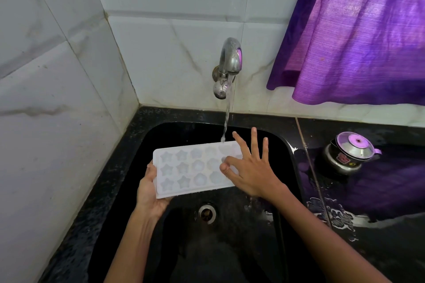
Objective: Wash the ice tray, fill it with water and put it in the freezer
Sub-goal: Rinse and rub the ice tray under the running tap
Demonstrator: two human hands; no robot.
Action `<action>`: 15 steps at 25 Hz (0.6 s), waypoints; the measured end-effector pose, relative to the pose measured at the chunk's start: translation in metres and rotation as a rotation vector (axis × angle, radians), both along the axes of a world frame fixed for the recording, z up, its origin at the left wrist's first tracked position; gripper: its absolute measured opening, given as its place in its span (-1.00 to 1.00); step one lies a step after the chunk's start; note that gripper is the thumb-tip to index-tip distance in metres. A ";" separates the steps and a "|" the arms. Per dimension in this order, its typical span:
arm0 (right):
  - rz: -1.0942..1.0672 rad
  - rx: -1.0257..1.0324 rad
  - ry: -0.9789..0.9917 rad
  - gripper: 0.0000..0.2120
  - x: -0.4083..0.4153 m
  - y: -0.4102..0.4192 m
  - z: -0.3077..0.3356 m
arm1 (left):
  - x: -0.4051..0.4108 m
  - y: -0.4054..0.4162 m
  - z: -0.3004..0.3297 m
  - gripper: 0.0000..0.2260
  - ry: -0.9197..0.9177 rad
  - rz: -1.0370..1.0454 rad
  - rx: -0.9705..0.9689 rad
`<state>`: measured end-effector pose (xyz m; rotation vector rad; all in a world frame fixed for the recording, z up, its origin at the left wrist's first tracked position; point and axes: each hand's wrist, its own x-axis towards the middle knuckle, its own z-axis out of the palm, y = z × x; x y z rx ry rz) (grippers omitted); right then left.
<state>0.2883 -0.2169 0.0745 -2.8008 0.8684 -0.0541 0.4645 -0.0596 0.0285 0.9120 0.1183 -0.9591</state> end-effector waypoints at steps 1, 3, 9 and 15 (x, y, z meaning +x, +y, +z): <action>-0.009 -0.025 0.013 -0.38 0.000 0.000 0.001 | -0.001 0.000 -0.001 -0.65 0.010 -0.004 0.004; -0.040 -0.084 0.044 -0.45 0.000 0.000 0.002 | -0.001 -0.001 -0.002 -0.65 0.020 0.000 0.007; -0.010 -0.005 0.038 -0.42 0.000 0.002 0.002 | 0.001 0.001 -0.002 -0.66 -0.015 0.012 -0.010; -0.021 -0.075 0.013 -0.27 0.001 0.007 -0.001 | -0.002 0.000 -0.003 -0.69 -0.023 0.021 -0.012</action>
